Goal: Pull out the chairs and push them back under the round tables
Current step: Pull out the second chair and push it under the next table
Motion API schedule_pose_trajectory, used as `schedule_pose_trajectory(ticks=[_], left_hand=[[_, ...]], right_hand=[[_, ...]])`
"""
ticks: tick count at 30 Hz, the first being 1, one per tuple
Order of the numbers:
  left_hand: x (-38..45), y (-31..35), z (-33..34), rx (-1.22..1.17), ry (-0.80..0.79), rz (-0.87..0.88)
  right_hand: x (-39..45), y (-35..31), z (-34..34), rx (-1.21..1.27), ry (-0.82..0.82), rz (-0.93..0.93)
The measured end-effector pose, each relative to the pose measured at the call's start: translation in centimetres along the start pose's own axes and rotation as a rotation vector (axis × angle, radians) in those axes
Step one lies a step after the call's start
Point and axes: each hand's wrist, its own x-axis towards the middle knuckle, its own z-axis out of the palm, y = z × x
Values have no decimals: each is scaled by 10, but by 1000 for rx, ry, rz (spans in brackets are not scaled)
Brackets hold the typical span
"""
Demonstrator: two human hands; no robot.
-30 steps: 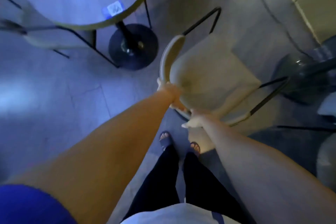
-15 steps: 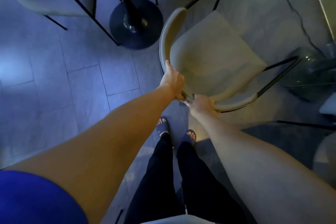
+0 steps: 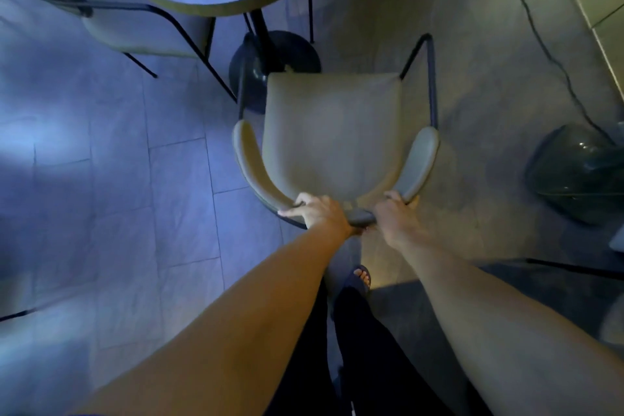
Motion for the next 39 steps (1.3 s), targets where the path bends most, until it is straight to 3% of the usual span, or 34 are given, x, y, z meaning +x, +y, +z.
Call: schedule_pose_trajectory(ticks=[6,11,24,31,39], left_hand=[[9,-39,11,-285,-124,-80],[25,-71,12,-261,-237,-75],[22,-63,12,-232,-208,-66],[19,5,-21,-325,-214,-72],[24,145,-91,-509,-225,-186]], right_hand=[[17,-22,-23,-180,8,-104],[27,-32,-22,-153,16,-128],[37,-20,-19,-196,-23,-162],[55,39,-73,-341,-66,-169],[96,163,-156,-420,-86,-294]])
